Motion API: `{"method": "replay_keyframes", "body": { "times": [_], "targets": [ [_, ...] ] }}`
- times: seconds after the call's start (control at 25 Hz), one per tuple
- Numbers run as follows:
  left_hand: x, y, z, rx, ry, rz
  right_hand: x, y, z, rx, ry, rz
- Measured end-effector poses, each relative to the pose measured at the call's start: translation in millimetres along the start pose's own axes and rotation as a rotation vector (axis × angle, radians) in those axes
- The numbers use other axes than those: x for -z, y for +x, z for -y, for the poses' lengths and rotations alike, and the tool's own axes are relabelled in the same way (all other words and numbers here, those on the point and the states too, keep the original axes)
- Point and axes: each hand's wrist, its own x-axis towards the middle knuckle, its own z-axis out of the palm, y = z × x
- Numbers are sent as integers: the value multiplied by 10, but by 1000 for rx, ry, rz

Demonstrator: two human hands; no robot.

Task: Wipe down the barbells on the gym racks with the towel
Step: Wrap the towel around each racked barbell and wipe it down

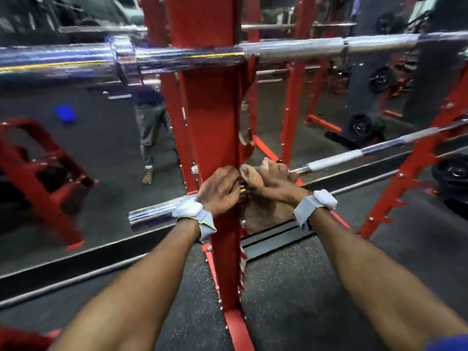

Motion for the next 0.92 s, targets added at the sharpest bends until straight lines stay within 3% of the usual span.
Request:
{"method": "replay_keyframes", "body": {
  "times": [0.04,0.12,0.2,0.36,0.52,0.72,0.92],
  "targets": [
    [-13,-38,2,-7,42,-15,70,52,-64,64,-75,91],
    [-26,-38,-51,51,86,-53,258,204,-223,150,41,280],
    [12,-38,-86,94,92,-54,342,261,-231,206,167,323],
    [17,-15,-179,115,150,-61,221,187,-325,225,493,-23],
    [23,9,-190,94,224,-8,227,172,-378,132,711,-241],
    [23,63,-213,68,298,58,127,424,-476,-161,739,-519],
    [41,90,-234,38,291,49,42,782,-524,-213,704,-635]
  ]
}}
